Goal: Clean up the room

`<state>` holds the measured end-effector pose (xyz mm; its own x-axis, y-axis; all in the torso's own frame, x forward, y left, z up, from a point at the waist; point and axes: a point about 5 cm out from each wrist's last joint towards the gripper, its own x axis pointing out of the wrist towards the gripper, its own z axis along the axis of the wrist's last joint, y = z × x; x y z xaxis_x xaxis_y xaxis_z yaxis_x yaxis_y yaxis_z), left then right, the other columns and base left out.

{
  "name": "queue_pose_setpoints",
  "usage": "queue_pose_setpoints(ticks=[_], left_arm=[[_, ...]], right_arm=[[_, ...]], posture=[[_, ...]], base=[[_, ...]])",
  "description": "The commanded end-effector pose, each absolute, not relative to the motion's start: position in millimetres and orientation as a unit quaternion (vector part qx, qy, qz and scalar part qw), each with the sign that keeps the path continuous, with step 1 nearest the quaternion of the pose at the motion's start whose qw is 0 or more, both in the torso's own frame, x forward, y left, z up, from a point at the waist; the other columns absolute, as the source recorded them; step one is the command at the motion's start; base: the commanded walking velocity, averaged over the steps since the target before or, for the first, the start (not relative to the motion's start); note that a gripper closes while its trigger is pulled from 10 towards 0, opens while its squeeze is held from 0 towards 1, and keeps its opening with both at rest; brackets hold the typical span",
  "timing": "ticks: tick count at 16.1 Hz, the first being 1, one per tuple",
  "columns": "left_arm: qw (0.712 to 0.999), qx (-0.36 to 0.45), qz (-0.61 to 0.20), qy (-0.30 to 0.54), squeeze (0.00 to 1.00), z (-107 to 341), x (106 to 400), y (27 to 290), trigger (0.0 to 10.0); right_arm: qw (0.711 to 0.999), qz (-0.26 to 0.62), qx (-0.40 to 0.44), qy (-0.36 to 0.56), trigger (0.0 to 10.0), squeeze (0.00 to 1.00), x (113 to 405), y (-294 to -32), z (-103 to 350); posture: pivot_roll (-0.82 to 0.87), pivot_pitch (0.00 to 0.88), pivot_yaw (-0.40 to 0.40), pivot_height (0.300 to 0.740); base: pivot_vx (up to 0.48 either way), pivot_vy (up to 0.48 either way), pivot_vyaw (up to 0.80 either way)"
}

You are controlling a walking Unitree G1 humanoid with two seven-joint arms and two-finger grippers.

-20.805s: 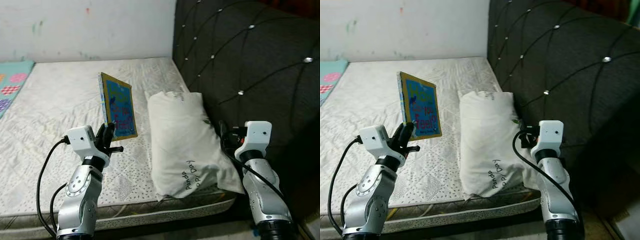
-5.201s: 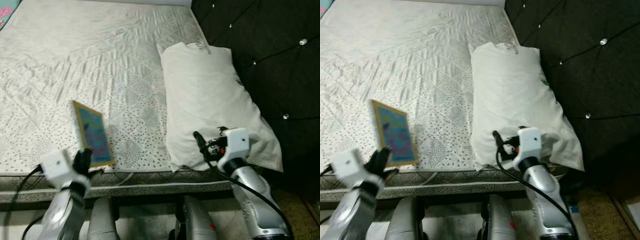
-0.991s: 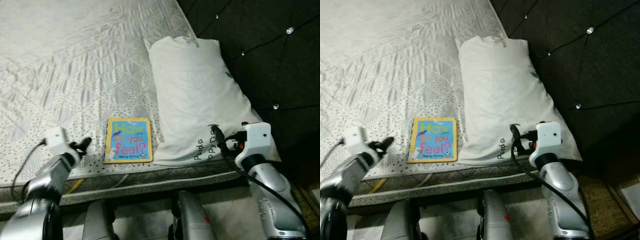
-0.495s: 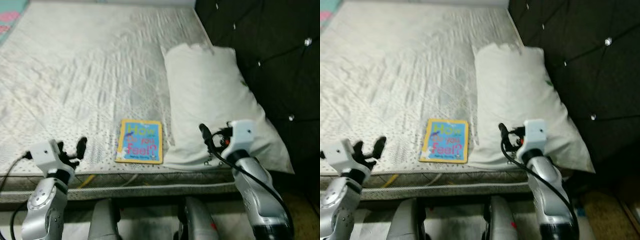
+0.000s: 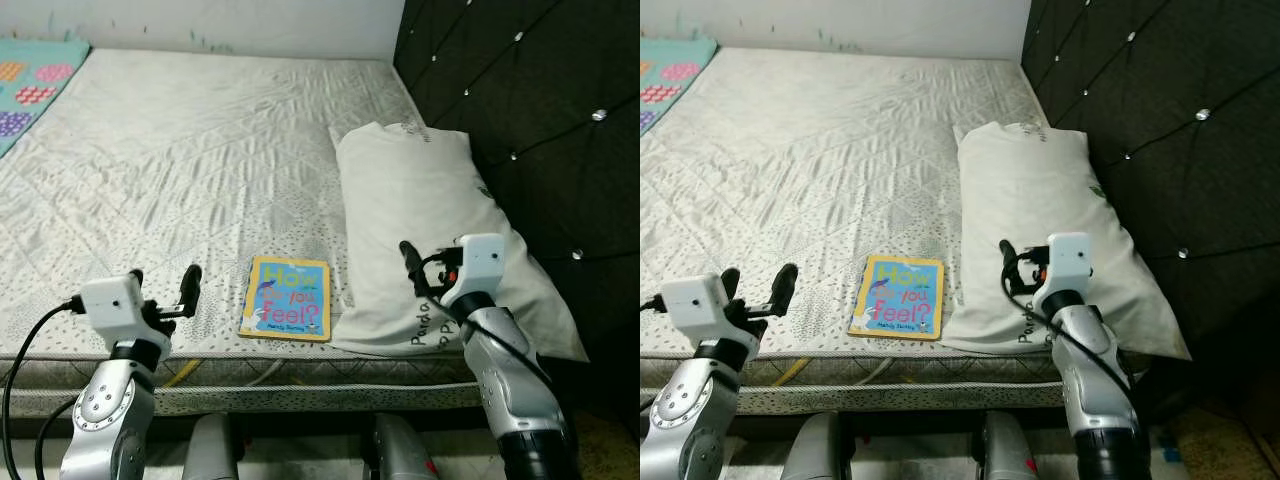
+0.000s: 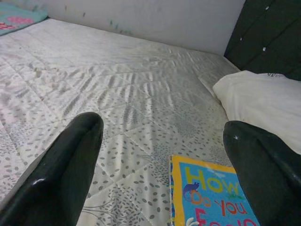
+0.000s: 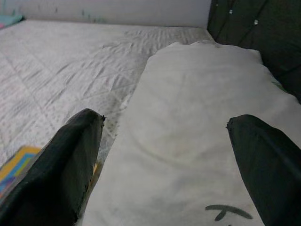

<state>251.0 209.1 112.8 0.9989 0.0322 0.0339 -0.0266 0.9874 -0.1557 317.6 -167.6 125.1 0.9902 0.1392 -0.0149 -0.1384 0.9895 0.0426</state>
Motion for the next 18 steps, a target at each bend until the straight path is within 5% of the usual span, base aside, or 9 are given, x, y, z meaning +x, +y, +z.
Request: queue_pose_setpoints(ticks=[1,15,18], left_arm=[[0.996,-0.077,0.024,-0.029,0.0,117.2,252.0,211.6,10.0],[0.995,-0.09,0.023,-0.026,0.0,119.5,252.3,198.2,10.0],[0.996,-0.088,0.013,-0.022,0.0,121.1,258.1,194.1,10.0]], right_arm=[[0.997,0.068,0.03,-0.011,10.0,0.0,322.7,-168.8,134.4],[0.997,0.054,0.045,-0.011,10.0,0.0,316.3,-167.3,129.0],[0.998,0.047,0.052,-0.008,10.0,0.0,314.6,-165.7,125.4]], posture=[[-0.02,0.0,-0.04,0.596],[-0.04,0.0,0.0,0.74],[-0.04,0.0,0.006,0.74]], base=[[0.0,0.0,0.0],[0.0,0.0,-0.03],[0.0,0.0,0.0]])
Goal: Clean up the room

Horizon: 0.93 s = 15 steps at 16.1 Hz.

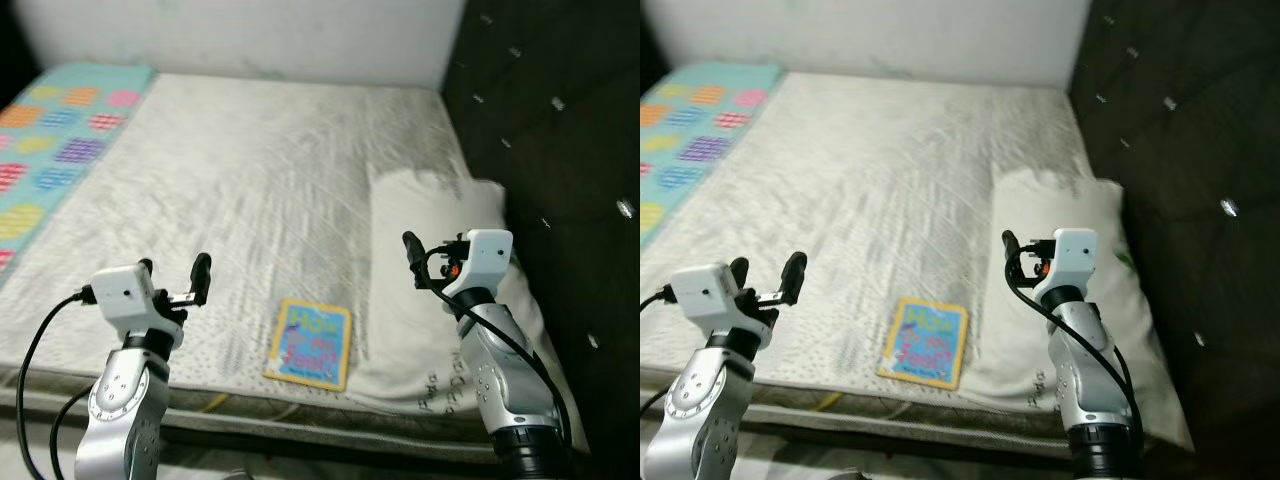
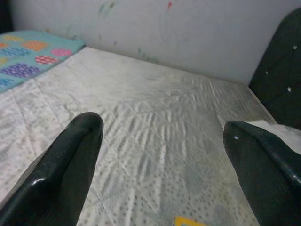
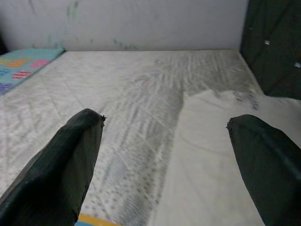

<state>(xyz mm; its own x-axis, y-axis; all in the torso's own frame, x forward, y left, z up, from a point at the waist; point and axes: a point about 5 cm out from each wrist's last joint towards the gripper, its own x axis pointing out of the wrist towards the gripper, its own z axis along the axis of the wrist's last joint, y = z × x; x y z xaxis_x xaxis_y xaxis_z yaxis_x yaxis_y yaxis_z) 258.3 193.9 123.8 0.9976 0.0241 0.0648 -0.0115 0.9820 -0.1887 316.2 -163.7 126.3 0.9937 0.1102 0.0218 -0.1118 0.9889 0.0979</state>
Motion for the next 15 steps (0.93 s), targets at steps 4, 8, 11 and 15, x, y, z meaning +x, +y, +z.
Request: queue_pose_setpoints(ticks=[4,8,11,15], left_arm=[[0.995,-0.092,0.021,-0.021,0.0,120.2,263.9,193.2,10.0],[0.996,-0.091,0.015,-0.016,0.0,115.5,262.2,188.0,10.0],[0.997,-0.077,0.014,-0.016,0.0,113.9,261.8,187.1,10.0],[0.997,-0.067,0.037,-0.018,0.0,111.2,262.9,194.2,10.0]], right_arm=[[0.998,0.053,0.046,-0.002,10.0,0.0,310.9,-164.9,123.1],[0.997,0.04,0.059,0.004,10.0,0.0,310.7,-170.3,120.5],[0.998,-0.007,0.052,0.039,10.0,0.0,303.9,-183.9,104.9],[0.999,-0.01,0.015,0.043,10.0,0.0,306.0,-188.0,107.1]], posture=[[-0.04,0.0,-0.013,0.74],[-0.04,0.0,-0.021,0.74],[-0.04,0.0,-0.01,0.74],[-0.05,0.0,0.0,0.74]], base=[[0.0,0.0,0.0],[0.0,0.0,0.0],[0.0,0.0,0.0],[0.0,0.0,0.0]])
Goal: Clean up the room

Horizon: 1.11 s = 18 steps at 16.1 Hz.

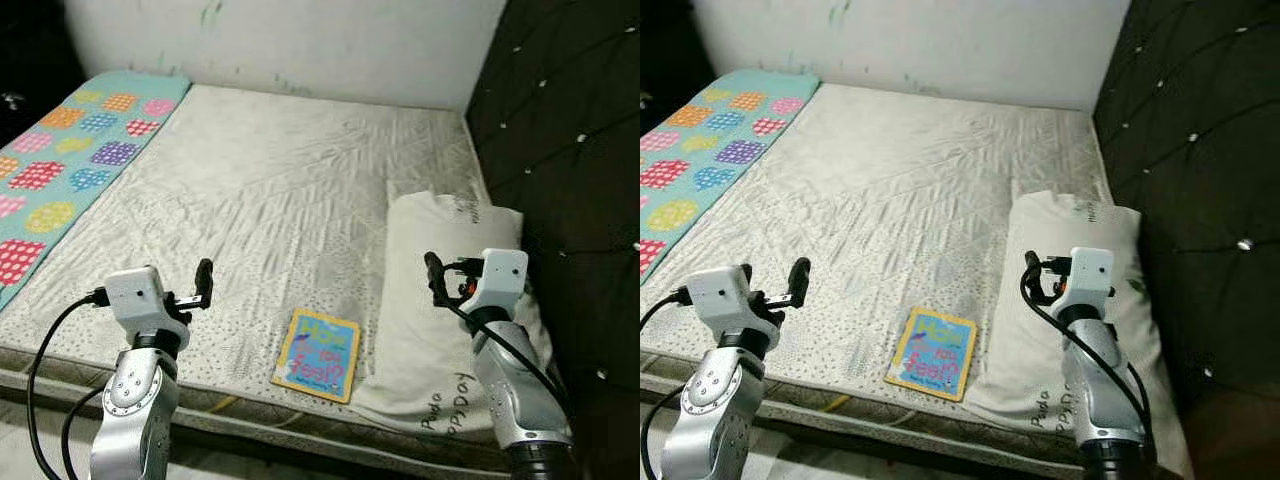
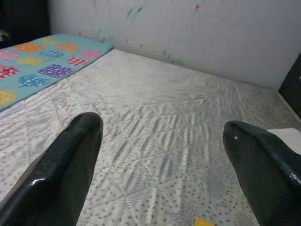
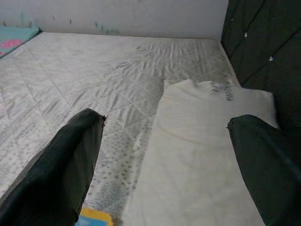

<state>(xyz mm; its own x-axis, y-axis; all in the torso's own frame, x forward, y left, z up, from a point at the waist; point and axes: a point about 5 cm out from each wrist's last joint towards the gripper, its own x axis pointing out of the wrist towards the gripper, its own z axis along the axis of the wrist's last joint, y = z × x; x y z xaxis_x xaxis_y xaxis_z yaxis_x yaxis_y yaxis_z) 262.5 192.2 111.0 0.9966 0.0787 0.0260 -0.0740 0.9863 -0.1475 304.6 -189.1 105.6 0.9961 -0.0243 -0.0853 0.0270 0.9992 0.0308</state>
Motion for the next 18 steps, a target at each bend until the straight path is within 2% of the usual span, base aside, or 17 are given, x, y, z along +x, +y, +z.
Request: queue_pose_setpoints(ticks=[1,3,5,6,7,12,14,18], left_arm=[[0.997,-0.064,0.035,-0.019,0.0,110.9,261.0,196.7,10.0],[0.997,-0.069,0.038,-0.015,0.0,109.7,260.5,199.6,10.0],[0.997,-0.071,0.036,-0.014,0.0,109.1,262.8,198.8,10.0],[0.997,-0.069,0.031,-0.017,0.0,109.7,265.5,196.5,10.0],[0.997,-0.068,0.029,-0.019,0.0,110.4,266.5,195.6,10.0],[0.997,-0.074,0.025,-0.015,0.0,109.3,266.2,193.4,10.0],[0.996,-0.079,0.026,-0.017,0.0,110.3,269.3,193.0,10.0],[0.996,-0.084,0.024,-0.021,0.0,112.4,271.6,191.3,10.0]], right_arm=[[1.0,0.002,-0.004,0.023,10.0,0.0,304.2,-189.4,111.1],[1.0,0.005,0.0,0.011,10.0,0.0,300.1,-191.5,111.7],[0.999,-0.003,-0.039,0.008,10.0,0.0,298.6,-192.7,109.8],[0.999,0.019,0.011,0.037,10.0,0.0,298.1,-187.7,107.0],[0.999,0.021,-0.006,0.029,10.0,0.0,298.1,-186.4,108.4],[0.999,0.02,0.025,0.025,10.0,0.0,298.3,-184.4,108.3],[0.999,0.032,0.026,0.023,10.0,0.0,300.6,-181.7,110.3],[0.999,0.038,0.026,0.019,10.0,0.0,303.6,-179.4,112.3]], posture=[[-0.05,0.0,-0.002,0.74],[-0.05,0.0,-0.002,0.74],[-0.06,0.0,-0.002,0.74],[-0.06,0.0,0.001,0.74],[-0.06,0.0,0.004,0.74],[-0.06,0.0,0.006,0.74],[-0.06,0.0,0.0,0.74],[-0.06,0.0,-0.001,0.74]], base=[[0.0,0.0,0.0],[0.0,0.0,0.0],[0.0,0.0,0.0],[0.0,0.0,0.0],[0.0,0.0,0.0],[0.0,0.0,0.0],[0.0,0.0,-0.68],[0.0,0.06,0.0]])
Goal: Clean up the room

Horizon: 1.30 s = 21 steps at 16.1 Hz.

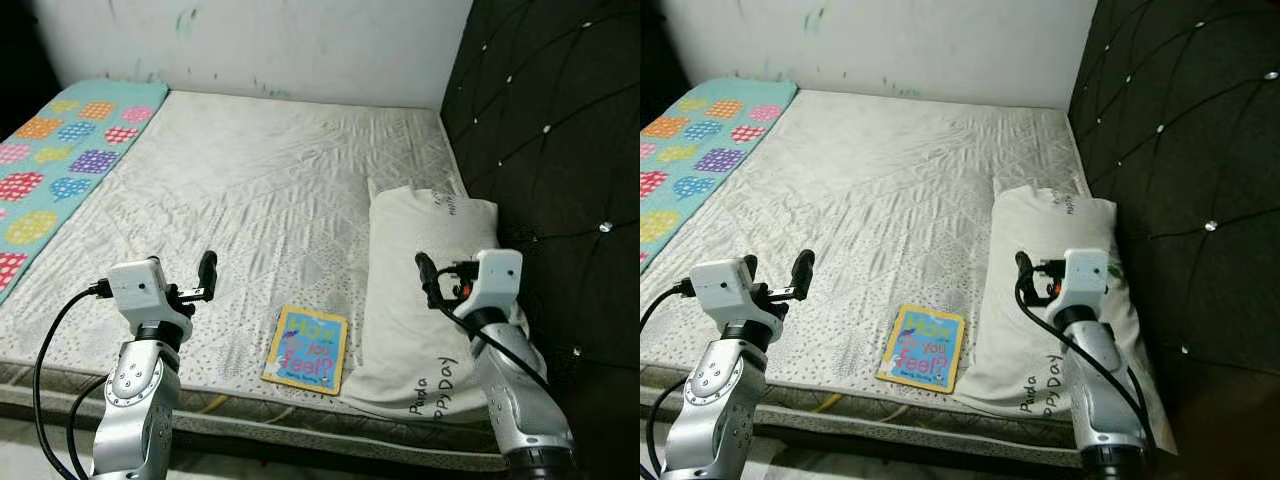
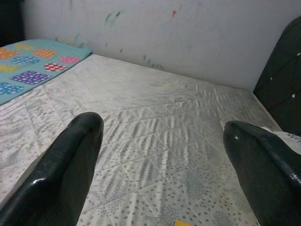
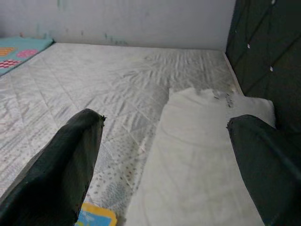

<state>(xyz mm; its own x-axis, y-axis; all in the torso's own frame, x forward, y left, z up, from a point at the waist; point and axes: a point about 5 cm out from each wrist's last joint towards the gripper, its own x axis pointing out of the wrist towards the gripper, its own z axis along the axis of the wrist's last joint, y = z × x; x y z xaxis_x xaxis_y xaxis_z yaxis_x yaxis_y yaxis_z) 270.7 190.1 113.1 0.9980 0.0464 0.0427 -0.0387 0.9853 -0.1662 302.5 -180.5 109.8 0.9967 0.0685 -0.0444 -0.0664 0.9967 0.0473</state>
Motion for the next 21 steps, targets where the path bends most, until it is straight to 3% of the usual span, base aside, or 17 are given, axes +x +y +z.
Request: queue_pose_setpoints(ticks=[1,17,21], left_arm=[[0.996,-0.085,0.024,-0.022,0.0,112.9,272.0,190.8,10.0],[0.994,-0.105,0.025,-0.027,0.0,114.1,274.7,188.5,10.0],[0.993,-0.114,0.02,-0.03,0.0,114.9,274.2,186.1,10.0]], right_arm=[[0.999,0.039,0.027,0.02,10.0,0.0,303.7,-179.3,112.2],[0.999,0.046,0.02,0.022,10.0,0.0,305.0,-178.1,112.2],[0.998,0.047,0.018,0.023,10.0,0.0,305.1,-178.6,111.7]], posture=[[-0.06,0.0,-0.002,0.74],[-0.06,0.0,-0.009,0.74],[-0.07,0.0,-0.011,0.74]], base=[[0.0,0.285,0.0],[0.0,0.365,0.0],[0.0,0.0,0.0]])
